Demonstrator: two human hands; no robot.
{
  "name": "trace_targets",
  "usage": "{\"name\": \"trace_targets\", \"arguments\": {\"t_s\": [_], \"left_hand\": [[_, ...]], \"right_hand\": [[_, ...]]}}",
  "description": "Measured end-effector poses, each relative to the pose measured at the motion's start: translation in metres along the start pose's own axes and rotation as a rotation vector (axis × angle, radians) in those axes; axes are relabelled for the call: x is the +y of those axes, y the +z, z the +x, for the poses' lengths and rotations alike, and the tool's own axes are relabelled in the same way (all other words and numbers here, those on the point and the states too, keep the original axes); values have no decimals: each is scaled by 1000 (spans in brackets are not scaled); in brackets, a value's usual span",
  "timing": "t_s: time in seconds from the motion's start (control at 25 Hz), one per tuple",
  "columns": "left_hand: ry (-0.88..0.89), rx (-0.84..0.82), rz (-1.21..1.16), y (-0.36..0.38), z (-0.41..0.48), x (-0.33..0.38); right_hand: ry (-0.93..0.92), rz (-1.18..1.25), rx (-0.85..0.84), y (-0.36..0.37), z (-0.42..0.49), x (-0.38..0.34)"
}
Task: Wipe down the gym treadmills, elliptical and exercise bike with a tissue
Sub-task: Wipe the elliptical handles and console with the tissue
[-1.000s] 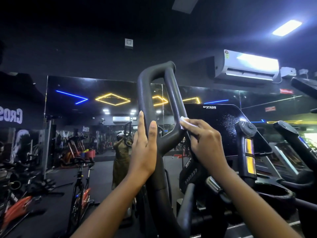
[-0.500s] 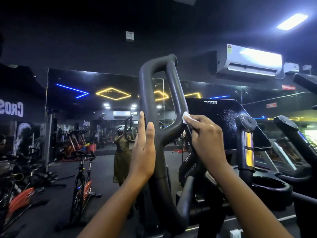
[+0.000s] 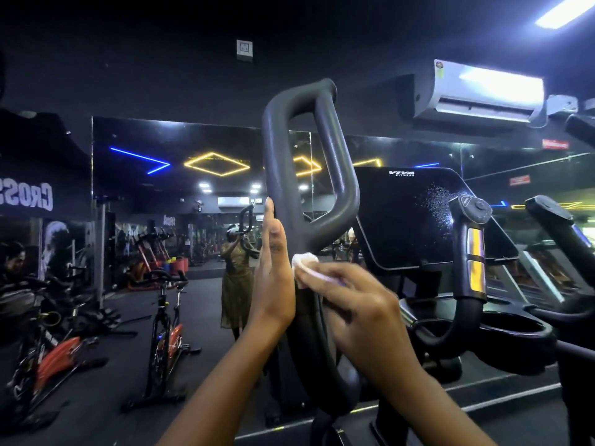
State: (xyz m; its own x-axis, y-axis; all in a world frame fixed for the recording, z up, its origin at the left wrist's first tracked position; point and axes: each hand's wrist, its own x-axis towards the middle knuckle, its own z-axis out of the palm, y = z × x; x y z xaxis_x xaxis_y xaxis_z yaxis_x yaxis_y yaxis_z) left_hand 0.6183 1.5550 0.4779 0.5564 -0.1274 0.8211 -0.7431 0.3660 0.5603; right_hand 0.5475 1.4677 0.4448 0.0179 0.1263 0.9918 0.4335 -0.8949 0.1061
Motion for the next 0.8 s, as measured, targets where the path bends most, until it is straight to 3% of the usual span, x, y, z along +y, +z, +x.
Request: {"name": "trace_targets", "arguments": {"t_s": [0.2,0.44,0.6,0.8], "left_hand": [[7,-17,20,-2,1,-1],[-12,-44,64,-12,-9,2],[17,-65,107,-5,-18,6],[7,-47,128,1,-21,10]], "right_hand": [[-123,-120,-113,14,62,18],[-192,-49,-164,-1,11,5],[-82,55,-115,-14,-12,4],[267,-22,112,-11,27,43]]}}
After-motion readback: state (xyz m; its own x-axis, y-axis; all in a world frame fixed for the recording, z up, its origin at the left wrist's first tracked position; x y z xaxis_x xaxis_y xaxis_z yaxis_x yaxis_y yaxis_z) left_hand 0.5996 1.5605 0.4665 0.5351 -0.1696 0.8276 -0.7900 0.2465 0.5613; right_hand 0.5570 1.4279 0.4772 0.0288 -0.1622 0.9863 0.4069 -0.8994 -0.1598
